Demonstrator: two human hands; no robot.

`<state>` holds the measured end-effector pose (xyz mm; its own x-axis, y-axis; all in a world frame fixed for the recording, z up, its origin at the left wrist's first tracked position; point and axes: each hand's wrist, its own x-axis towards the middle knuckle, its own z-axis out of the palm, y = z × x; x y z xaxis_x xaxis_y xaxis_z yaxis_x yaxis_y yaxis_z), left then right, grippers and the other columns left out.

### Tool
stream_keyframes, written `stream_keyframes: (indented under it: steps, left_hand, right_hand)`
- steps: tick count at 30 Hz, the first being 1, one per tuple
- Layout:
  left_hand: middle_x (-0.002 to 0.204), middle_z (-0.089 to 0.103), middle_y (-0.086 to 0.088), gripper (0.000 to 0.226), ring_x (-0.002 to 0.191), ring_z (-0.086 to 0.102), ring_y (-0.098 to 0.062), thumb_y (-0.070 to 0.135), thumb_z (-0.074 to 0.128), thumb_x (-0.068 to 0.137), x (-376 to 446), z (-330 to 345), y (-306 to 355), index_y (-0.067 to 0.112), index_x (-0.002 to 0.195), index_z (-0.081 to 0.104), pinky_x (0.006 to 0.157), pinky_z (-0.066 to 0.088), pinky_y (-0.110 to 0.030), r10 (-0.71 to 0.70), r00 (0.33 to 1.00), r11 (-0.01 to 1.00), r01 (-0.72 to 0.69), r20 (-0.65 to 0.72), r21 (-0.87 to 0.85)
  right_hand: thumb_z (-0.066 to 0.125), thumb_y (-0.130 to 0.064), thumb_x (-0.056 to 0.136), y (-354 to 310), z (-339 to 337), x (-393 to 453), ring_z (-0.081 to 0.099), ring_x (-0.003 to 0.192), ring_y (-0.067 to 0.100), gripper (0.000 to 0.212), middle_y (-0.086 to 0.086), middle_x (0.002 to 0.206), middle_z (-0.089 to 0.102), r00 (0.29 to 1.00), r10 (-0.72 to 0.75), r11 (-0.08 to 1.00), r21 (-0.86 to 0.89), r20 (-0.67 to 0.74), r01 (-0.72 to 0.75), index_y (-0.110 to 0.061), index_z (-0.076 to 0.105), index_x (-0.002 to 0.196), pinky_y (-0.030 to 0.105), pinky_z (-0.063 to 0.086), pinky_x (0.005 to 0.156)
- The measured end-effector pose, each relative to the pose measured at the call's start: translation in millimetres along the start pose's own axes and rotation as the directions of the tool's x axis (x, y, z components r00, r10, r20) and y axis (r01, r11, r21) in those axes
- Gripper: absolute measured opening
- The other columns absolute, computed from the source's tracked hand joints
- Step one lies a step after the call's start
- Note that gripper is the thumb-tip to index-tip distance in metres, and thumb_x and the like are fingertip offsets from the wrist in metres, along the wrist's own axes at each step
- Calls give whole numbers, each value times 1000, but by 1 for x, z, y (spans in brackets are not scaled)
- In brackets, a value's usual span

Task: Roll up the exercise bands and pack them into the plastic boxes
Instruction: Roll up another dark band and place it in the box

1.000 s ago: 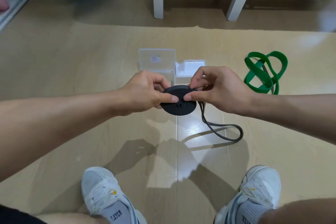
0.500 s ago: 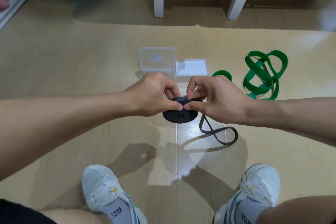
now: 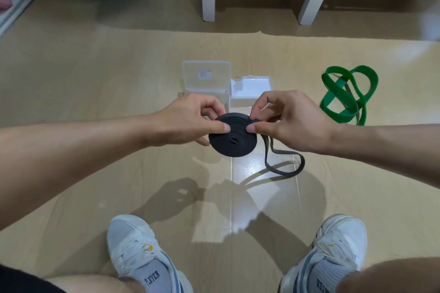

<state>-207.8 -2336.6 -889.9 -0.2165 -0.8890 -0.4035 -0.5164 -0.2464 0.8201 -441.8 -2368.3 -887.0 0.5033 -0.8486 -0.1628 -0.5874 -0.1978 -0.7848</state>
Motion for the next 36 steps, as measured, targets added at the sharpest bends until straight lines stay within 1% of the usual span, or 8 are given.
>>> stream_keyframes:
  steps: [4,10,14,21,26,32,34,36]
  left_hand:
    - [63,65,19,12,52,57,0,32,85,81,2,10,7,28,87,75,55,46,-19,64,998,973,-68,28,221]
    - [50,57,22,20,49,51,-1,34,85,80,2,2,6,29,67,70,52,37,-18,46,999,923,-39,-9,384]
    - [47,56,20,18,45,50,0,32,86,80,-1,0,3,28,69,72,48,34,-14,51,998,934,-40,-22,356]
    - [53,63,14,8,55,62,-4,20,86,81,-8,3,5,17,84,79,66,63,-38,45,998,992,-39,-52,120]
    - [60,69,8,9,57,65,-7,15,84,82,-9,4,1,21,79,78,69,63,-39,20,999,1000,-19,-49,19]
    - [84,76,-10,11,81,72,-20,13,81,83,-8,6,-10,7,90,75,89,61,-49,-31,999,983,28,-11,-183]
    - [90,76,-11,11,87,72,-21,12,80,82,-8,9,-10,10,90,74,94,60,-46,-41,999,967,46,22,-250]
    - [89,77,-4,13,85,72,-12,13,83,81,-6,11,-6,15,90,74,85,60,-30,-11,999,989,19,52,-148]
  right_hand:
    - [83,-24,83,-9,4,-1,72,77,16,16,-11,77,77,995,-65,993,-90,71,72,-28,67,81,37,58,73]
    - [79,-29,86,-17,-6,2,73,81,14,13,-14,82,76,985,-137,962,-224,105,158,-29,67,84,42,58,78]
    - [80,-31,85,-16,-6,1,71,81,2,13,-19,79,75,989,-112,961,-244,97,133,-30,67,83,42,59,76]
    - [83,-28,84,-17,-1,-3,71,78,1,15,-16,79,77,995,-66,985,-153,68,76,-27,68,83,33,56,79]
    - [86,-31,79,-18,2,-1,72,75,5,20,-11,80,78,997,-26,994,-104,66,33,-28,67,83,35,58,78]
    - [88,-25,78,-16,2,-3,71,72,17,25,-3,78,77,999,-7,999,31,37,6,-22,63,81,34,57,75]
    - [88,-25,78,-17,-1,-3,71,73,18,27,-2,76,76,1000,-17,1000,27,24,16,-20,62,77,38,59,74]
    - [86,-28,79,-18,-2,-3,71,76,13,24,-7,75,76,997,-59,991,-116,59,65,-24,62,78,38,58,74]
